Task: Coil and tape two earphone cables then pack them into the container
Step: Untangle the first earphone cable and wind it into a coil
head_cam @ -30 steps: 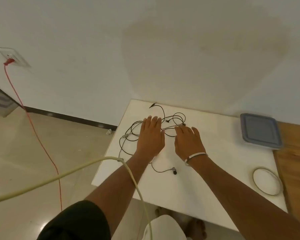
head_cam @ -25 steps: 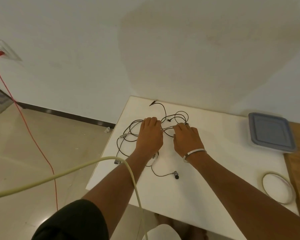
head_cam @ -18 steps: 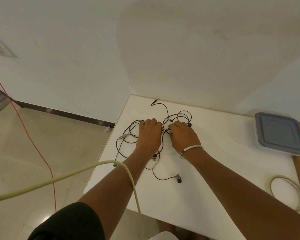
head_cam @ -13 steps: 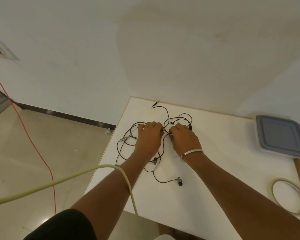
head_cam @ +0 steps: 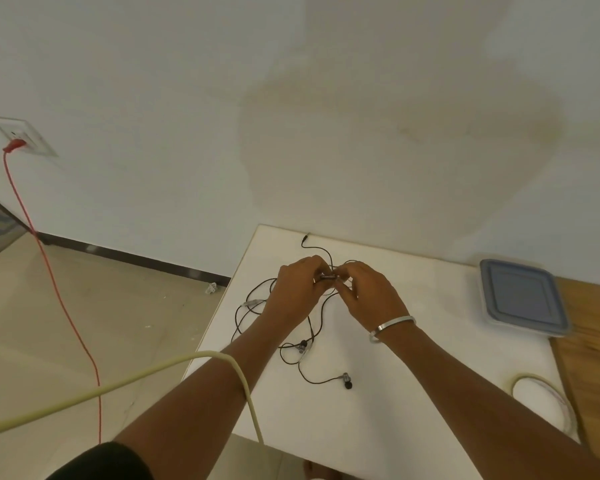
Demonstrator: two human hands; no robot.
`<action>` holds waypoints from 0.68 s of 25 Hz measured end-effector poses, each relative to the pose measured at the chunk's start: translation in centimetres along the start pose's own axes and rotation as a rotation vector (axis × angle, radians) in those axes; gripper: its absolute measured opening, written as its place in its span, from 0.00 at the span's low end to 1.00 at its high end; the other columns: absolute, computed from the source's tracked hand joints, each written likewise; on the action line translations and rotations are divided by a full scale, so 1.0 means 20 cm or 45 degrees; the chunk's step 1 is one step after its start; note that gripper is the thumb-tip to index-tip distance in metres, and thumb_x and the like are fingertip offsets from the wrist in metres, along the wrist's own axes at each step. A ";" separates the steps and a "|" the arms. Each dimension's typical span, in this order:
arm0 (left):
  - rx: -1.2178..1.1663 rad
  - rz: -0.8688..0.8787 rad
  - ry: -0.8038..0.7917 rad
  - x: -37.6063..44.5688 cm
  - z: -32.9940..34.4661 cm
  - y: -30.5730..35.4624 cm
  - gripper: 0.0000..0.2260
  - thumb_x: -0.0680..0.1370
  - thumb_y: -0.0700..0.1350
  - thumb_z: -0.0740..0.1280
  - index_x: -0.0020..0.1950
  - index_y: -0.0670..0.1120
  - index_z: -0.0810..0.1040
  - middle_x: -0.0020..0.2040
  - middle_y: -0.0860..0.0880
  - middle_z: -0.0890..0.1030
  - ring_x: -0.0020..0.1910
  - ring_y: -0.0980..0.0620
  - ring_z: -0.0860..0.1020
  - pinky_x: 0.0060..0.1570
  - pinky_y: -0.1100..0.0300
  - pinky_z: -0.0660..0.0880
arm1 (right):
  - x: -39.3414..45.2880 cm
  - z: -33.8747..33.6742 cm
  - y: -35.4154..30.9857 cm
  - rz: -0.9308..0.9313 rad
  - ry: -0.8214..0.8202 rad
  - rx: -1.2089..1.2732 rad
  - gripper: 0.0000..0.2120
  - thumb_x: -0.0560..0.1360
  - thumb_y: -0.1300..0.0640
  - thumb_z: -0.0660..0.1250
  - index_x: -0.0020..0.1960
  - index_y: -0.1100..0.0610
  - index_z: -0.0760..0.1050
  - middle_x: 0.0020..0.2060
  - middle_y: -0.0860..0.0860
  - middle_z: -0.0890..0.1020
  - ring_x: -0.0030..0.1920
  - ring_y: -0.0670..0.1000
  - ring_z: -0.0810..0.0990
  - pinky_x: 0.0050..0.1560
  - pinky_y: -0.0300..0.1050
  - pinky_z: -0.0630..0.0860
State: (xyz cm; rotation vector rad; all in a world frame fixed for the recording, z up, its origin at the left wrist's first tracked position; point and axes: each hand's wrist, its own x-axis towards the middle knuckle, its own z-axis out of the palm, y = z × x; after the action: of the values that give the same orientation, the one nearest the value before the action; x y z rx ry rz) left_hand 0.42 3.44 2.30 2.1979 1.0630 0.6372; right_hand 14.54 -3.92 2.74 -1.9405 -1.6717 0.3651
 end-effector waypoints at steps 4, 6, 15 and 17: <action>-0.133 0.022 -0.042 0.01 -0.10 0.14 0.06 0.76 0.45 0.71 0.48 0.44 0.80 0.43 0.50 0.82 0.42 0.54 0.79 0.46 0.56 0.77 | -0.02 -0.15 -0.06 0.014 0.102 0.161 0.07 0.75 0.57 0.66 0.53 0.55 0.77 0.47 0.48 0.79 0.39 0.43 0.74 0.42 0.33 0.73; -0.276 0.033 -0.052 0.00 -0.16 0.21 0.03 0.76 0.43 0.71 0.48 0.45 0.80 0.43 0.51 0.83 0.41 0.58 0.80 0.44 0.62 0.78 | -0.04 -0.23 -0.09 0.072 0.068 0.339 0.11 0.74 0.57 0.67 0.56 0.52 0.74 0.49 0.45 0.78 0.41 0.43 0.76 0.41 0.30 0.71; -0.249 0.059 -0.109 0.01 -0.44 0.33 0.05 0.76 0.50 0.71 0.47 0.51 0.80 0.37 0.51 0.79 0.27 0.60 0.68 0.31 0.68 0.66 | -0.08 -0.56 -0.16 0.049 0.162 0.364 0.04 0.74 0.55 0.67 0.42 0.53 0.80 0.32 0.44 0.79 0.32 0.39 0.74 0.35 0.27 0.69; -0.172 0.059 -0.123 0.02 -0.49 0.33 0.04 0.76 0.49 0.71 0.47 0.50 0.81 0.35 0.52 0.77 0.27 0.61 0.69 0.30 0.70 0.65 | -0.10 -0.65 -0.12 0.029 0.212 0.304 0.04 0.74 0.56 0.67 0.41 0.51 0.79 0.34 0.45 0.79 0.35 0.41 0.74 0.36 0.28 0.68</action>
State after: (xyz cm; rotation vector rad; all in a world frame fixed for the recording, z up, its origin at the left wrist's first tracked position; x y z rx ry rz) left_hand -2.25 3.47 13.90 2.1191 0.8964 0.5990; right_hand 19.12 -8.57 14.45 -1.7646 -1.4322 0.3823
